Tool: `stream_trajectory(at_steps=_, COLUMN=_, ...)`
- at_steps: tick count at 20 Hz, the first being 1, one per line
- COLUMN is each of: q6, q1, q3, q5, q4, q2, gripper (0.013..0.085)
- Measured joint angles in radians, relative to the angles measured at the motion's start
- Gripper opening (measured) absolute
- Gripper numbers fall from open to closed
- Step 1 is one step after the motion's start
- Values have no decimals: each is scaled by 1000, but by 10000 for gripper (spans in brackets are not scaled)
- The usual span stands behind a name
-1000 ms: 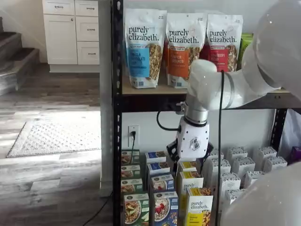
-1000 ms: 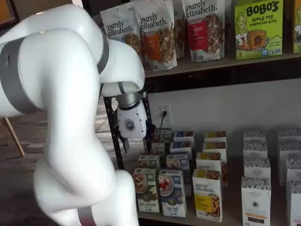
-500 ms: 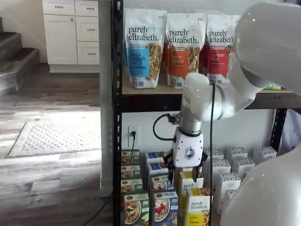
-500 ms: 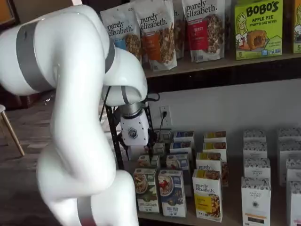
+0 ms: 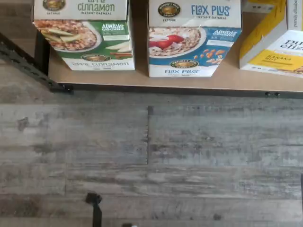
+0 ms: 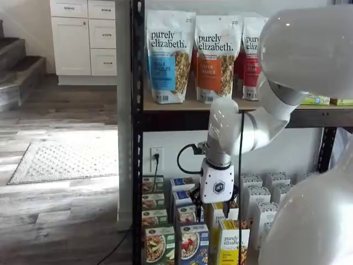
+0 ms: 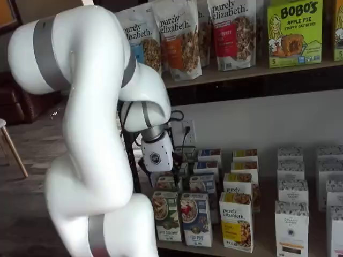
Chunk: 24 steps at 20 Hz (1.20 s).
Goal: Pick up the blue and white box that is on the bottom shelf, the second box from the left
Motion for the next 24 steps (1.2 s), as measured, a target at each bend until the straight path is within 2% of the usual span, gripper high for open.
stream_trajectory(at_steps=7, q6=-28, q1=-11, q3=-11, q5=-94, q4=23, q2=86, gripper=850)
stream_trajectory(at_steps=16, q6=-106, q1=-31, q3=-53, q5=-211, q4=87, q2=227, gripper=850)
stream_trajectory(at_steps=21, q6=-118, q1=-49, q3=-97, q5=-248, q4=79, q2=320, gripper=850)
stream_trajectory(at_steps=24, q6=-105, q1=-54, q3=-128, q5=-273, q4=58, q2=379, gripper=850)
